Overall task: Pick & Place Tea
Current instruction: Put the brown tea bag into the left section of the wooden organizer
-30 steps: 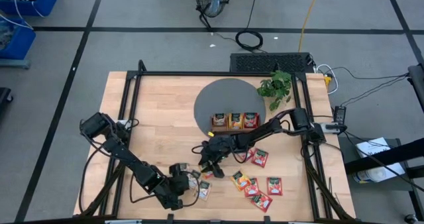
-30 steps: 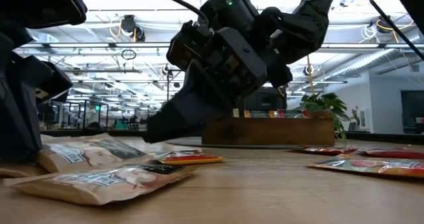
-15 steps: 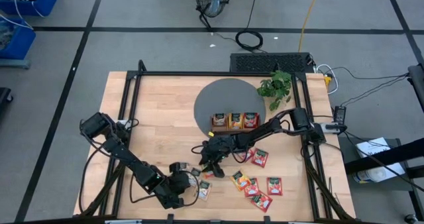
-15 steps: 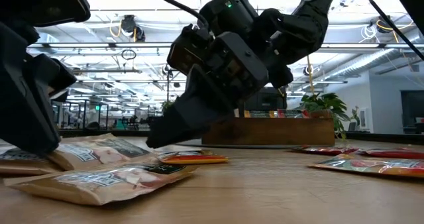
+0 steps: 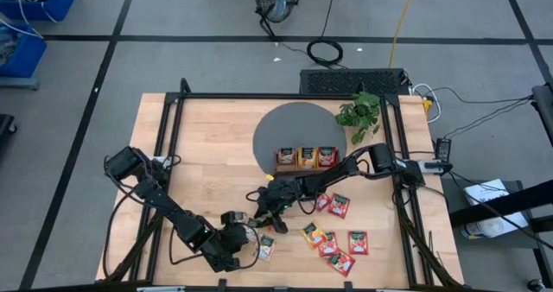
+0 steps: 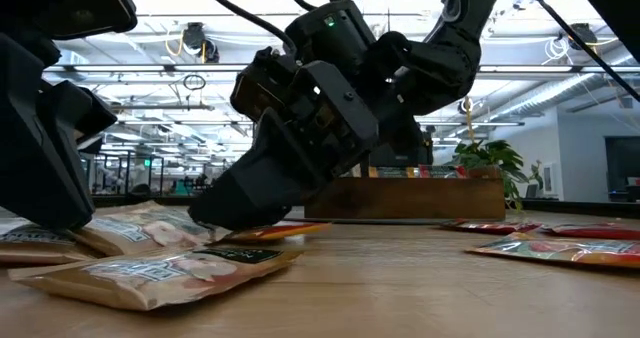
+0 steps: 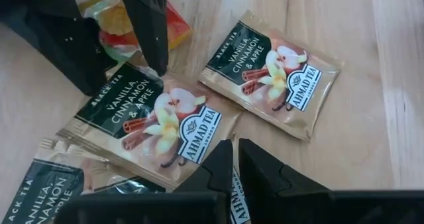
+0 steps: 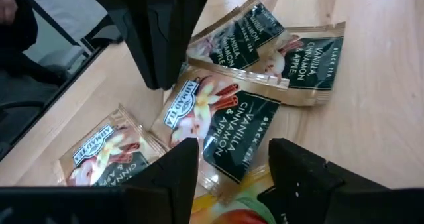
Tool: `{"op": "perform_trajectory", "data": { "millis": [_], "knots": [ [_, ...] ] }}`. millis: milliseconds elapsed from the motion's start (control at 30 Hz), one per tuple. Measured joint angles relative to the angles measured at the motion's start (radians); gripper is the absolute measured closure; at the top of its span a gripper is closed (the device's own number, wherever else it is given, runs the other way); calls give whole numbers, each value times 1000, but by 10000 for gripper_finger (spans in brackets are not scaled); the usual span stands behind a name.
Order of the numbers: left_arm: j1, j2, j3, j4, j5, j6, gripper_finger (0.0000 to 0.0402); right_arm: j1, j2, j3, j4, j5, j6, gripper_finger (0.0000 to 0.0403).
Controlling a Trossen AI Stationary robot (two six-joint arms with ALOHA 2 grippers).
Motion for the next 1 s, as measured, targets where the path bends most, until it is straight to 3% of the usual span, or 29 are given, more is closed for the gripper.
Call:
{"op": "perform_trajectory", "data": {
  "millis": [100,433,600,800,1000],
  "knots": [
    [0,17,0,2,-1,8,371,-3,0,-1,3,-47,1,234],
    [10,64,2,38,-14,8,371,-2,1,-1,-14,-48,-20,243],
    [10,64,2,36,-10,14,371,-4,2,-2,-14,-45,-20,292],
    [11,65,2,35,-8,26,371,-8,0,-3,-12,-47,-54,385],
    [10,64,0,59,-19,108,371,-8,-49,-8,-76,-16,-78,395]
  ]
}}
